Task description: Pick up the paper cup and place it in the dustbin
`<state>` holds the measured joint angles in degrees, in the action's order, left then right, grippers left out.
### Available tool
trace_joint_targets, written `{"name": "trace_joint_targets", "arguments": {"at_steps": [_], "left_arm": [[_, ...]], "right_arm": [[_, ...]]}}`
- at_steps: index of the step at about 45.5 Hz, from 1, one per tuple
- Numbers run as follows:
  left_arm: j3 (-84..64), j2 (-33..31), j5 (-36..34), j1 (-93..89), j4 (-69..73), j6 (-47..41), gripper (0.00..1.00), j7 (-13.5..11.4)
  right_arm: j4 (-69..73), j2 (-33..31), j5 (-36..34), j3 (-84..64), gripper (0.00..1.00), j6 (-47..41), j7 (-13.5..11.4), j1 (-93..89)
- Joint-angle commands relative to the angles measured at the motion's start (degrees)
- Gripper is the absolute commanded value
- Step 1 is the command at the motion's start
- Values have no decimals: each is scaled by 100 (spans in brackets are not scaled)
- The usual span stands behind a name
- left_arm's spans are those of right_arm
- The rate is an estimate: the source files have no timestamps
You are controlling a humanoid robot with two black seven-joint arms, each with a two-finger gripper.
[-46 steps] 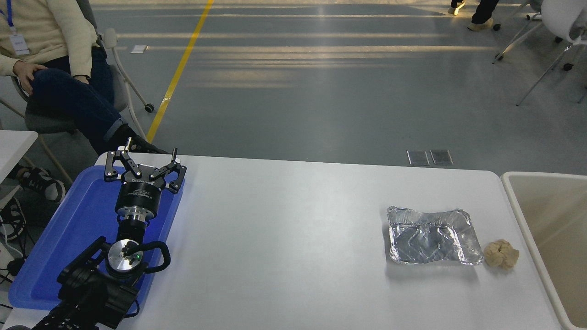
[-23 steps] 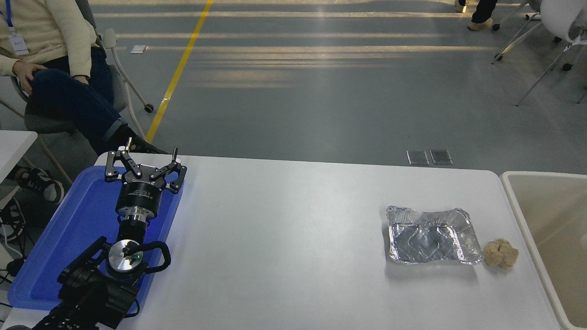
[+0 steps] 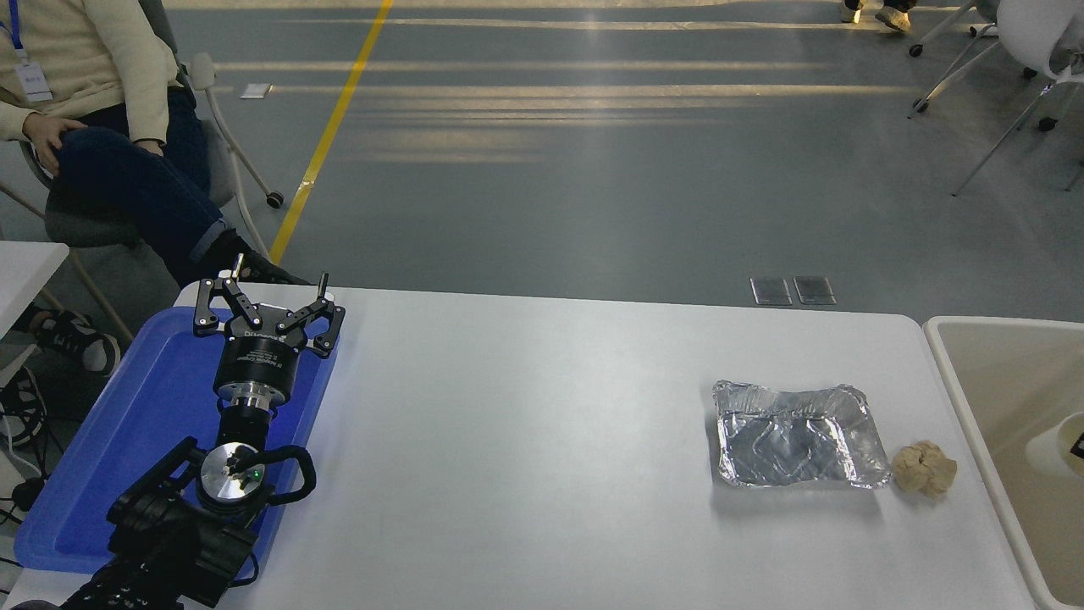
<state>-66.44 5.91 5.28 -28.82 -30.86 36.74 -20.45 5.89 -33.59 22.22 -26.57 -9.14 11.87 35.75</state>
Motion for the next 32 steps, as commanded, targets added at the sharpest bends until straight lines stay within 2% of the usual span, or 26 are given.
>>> {"name": "trace_joint_targets", "arguments": {"at_steps": [1,17,26,32], "left_arm": [[0,-2,0,0,1,-1,100,-3],[0,7,0,0,1,-1,100,-3],[0,7,0,8,1,8,100,-3],[0,7,0,8,1,8,100,-3]], "right_arm": [[0,19,-60,222,100,18,8,-33],[70,19,-253,310,100,-114,78,239],[79,-25,-271,354,100,-588,254,801],[79,-25,-262,486,100,-923,263,1144]]}}
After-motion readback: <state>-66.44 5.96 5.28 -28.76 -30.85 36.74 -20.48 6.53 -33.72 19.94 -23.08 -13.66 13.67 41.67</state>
